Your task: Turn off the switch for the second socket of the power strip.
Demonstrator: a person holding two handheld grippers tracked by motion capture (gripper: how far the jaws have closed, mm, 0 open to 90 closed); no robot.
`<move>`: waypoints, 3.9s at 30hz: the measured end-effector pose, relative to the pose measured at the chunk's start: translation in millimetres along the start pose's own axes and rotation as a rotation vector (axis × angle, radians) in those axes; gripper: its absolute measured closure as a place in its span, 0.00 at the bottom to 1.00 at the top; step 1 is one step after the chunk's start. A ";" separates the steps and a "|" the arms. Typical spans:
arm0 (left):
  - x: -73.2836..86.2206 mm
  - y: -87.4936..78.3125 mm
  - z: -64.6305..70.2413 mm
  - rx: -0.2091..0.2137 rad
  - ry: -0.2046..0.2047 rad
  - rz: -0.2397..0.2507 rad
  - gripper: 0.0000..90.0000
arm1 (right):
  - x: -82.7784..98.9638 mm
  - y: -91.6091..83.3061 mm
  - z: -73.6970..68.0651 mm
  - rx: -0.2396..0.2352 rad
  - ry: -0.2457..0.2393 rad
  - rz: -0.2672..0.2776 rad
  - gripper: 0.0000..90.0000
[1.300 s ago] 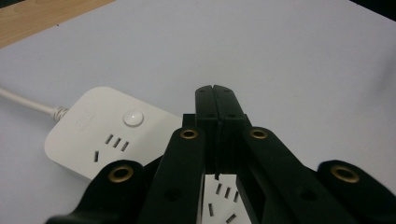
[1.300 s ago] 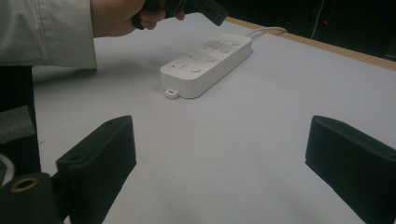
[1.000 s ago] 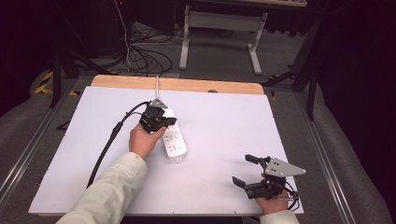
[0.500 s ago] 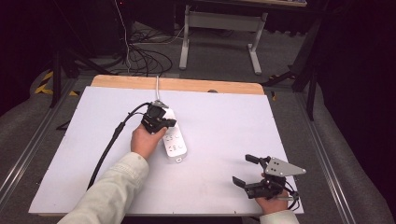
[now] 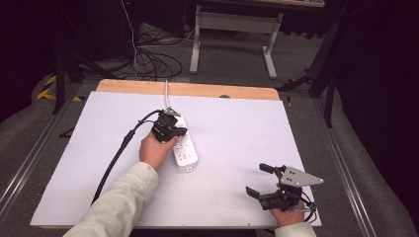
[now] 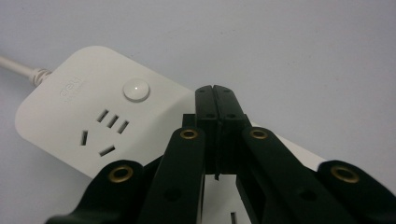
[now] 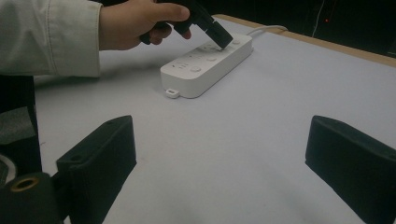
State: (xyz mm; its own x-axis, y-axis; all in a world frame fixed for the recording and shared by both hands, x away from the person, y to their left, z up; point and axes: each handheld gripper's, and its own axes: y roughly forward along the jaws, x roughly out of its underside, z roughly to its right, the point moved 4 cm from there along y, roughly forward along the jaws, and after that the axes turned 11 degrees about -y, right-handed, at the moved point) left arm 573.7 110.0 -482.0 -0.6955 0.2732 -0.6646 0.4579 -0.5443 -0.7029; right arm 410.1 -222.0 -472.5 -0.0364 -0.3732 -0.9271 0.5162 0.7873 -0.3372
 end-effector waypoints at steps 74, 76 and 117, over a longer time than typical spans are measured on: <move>4.5 7.6 8.2 -0.115 0.071 0.042 1.00 | -0.5 -0.8 -1.0 -0.013 0.001 0.014 0.09; 4.6 7.6 7.9 -0.113 0.067 0.043 1.00 | -0.5 -0.8 -0.9 -0.013 0.001 0.014 0.09; -12.2 -39.3 21.9 -0.074 0.054 0.098 1.00 | 0.0 -0.5 -0.1 -0.004 0.008 0.010 0.09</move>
State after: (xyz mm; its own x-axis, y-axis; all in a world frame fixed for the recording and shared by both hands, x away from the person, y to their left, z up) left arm 552.1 110.7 -440.7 -0.6156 0.2648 -0.7423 0.5632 -0.5109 -0.6494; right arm 409.7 -222.3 -472.3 -0.0385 -0.3612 -0.9317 0.5130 0.7930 -0.3286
